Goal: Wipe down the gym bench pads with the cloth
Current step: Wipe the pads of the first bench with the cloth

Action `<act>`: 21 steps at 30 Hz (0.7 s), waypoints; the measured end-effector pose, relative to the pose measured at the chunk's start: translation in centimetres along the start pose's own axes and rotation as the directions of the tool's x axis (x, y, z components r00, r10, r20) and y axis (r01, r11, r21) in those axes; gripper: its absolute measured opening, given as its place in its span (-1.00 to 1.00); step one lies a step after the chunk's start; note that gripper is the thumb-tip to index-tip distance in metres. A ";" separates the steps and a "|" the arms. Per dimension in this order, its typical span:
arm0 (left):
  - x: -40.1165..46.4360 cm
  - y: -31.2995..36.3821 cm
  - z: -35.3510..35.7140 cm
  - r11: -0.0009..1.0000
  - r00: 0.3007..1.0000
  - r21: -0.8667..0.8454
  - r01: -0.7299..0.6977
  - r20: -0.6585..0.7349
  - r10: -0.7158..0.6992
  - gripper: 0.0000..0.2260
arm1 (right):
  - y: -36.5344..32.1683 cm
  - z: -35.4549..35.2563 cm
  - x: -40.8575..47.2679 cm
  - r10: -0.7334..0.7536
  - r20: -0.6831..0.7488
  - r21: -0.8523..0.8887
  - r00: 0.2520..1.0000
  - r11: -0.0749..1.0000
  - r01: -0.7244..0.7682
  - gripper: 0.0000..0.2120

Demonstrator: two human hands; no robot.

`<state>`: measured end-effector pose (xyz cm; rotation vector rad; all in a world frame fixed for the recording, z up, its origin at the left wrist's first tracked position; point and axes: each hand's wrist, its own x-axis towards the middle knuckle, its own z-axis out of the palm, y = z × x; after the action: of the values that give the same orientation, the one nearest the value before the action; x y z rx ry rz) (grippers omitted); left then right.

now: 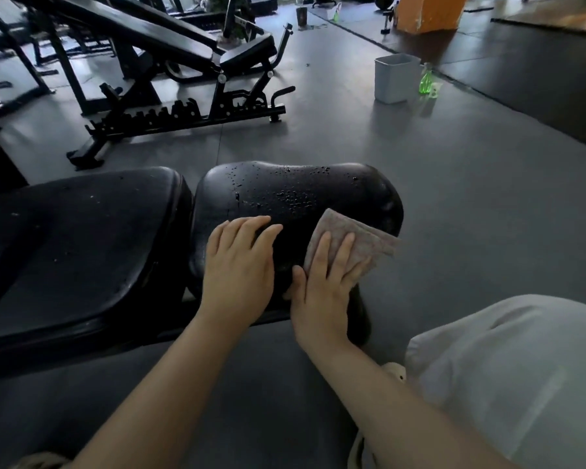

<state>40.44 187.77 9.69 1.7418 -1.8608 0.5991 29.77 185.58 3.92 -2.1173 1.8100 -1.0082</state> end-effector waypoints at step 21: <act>-8.6 0.4 -3.4 0.514 0.591 -0.636 0.575 -0.111 -0.799 -0.71 | -8.2 -2.9 -1.5 -0.641 0.565 -0.051 0.520 0.601 0.797 -0.54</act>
<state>40.60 196.57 6.87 1.6199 -0.7596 0.0424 34.59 189.82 10.01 -3.0736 0.8060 -0.1708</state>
